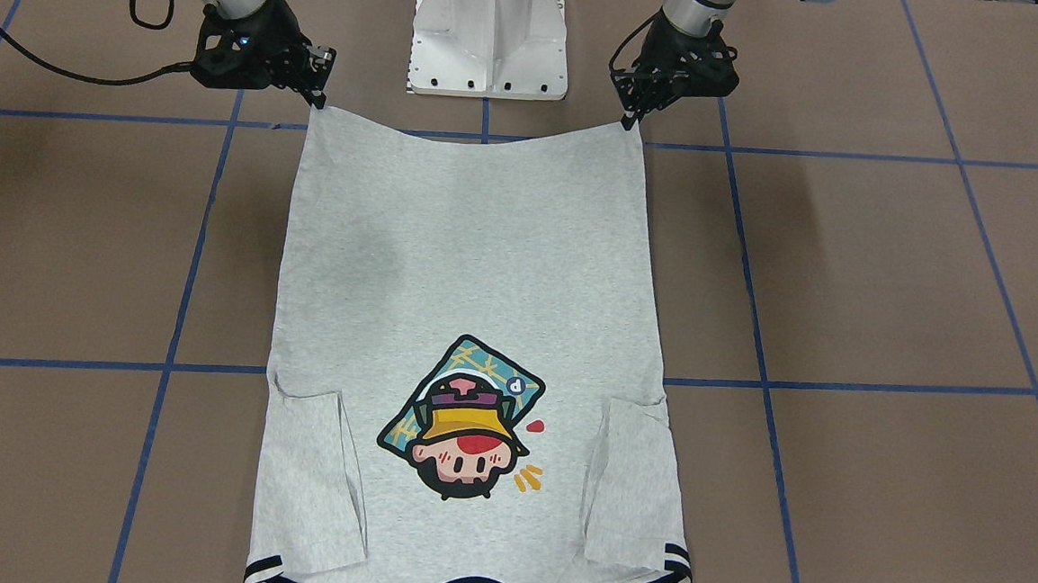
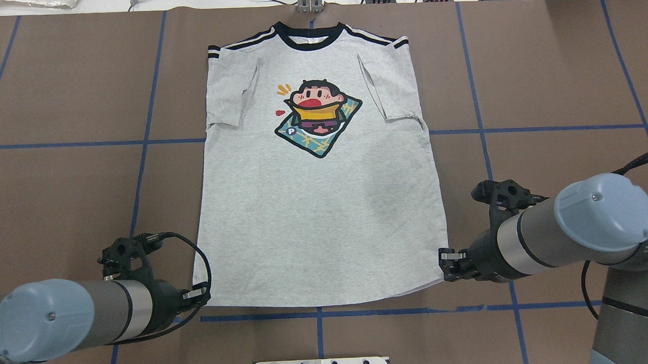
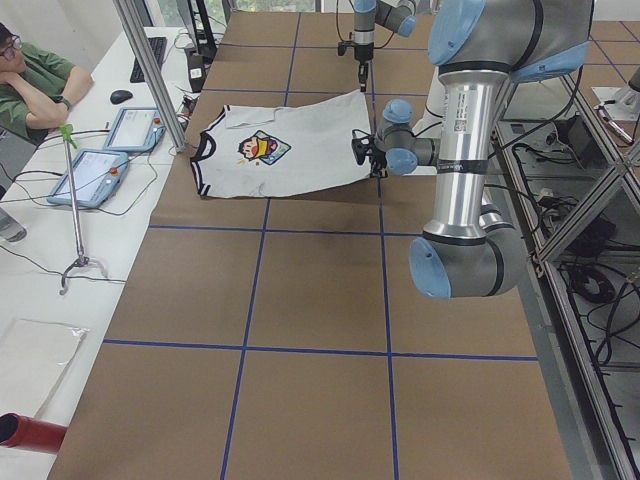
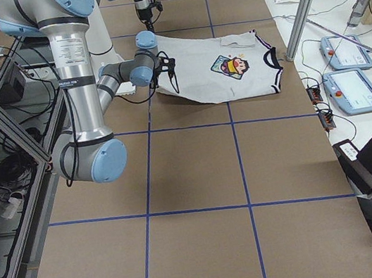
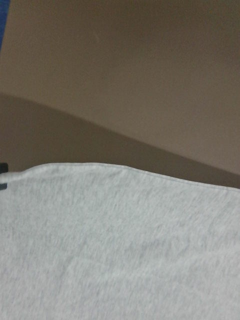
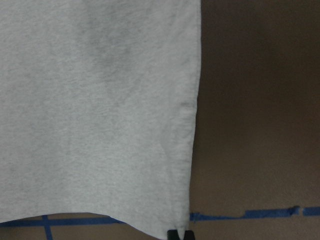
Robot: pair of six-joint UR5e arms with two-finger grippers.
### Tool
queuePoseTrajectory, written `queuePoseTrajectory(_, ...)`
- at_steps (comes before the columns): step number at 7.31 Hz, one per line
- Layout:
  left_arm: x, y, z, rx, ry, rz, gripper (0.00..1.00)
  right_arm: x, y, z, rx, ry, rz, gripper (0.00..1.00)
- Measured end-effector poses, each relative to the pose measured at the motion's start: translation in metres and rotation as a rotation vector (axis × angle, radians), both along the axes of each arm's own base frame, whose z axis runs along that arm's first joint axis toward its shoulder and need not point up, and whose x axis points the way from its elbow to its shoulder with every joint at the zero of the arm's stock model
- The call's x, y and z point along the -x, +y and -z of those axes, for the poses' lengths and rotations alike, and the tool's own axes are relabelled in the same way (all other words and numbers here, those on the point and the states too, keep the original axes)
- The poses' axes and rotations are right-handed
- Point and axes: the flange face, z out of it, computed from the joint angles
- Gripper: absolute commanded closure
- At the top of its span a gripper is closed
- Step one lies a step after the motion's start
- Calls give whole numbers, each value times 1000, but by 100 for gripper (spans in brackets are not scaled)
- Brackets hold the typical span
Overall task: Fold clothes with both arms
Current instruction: 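Lift the hem with both grippers and carry it over toward the collar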
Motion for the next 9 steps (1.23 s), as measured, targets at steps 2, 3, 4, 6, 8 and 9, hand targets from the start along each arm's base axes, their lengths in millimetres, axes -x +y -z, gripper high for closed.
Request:
queuePoseTrajectory(2,7,43,25,40,52,-79,100,-26,28,-6,83,-12,116,100)
queuePoseTrajectory(3,13,65,39,54,66,-125,100,-38,47,-4,104,-18,169,100)
queuePoseTrajectory(4,20,83,51,67,66,-163,100,-49,62,1,118,-27,211,100)
queuePoseTrajectory(6,32,95,55,80,47,-196,100,-60,73,8,128,-45,247,100)
queuePoseTrajectory(8,38,91,60,80,58,-188,100,-58,61,10,117,-54,221,100)
queuePoseTrajectory(9,41,79,65,74,74,-163,100,-55,42,11,105,-63,179,100)
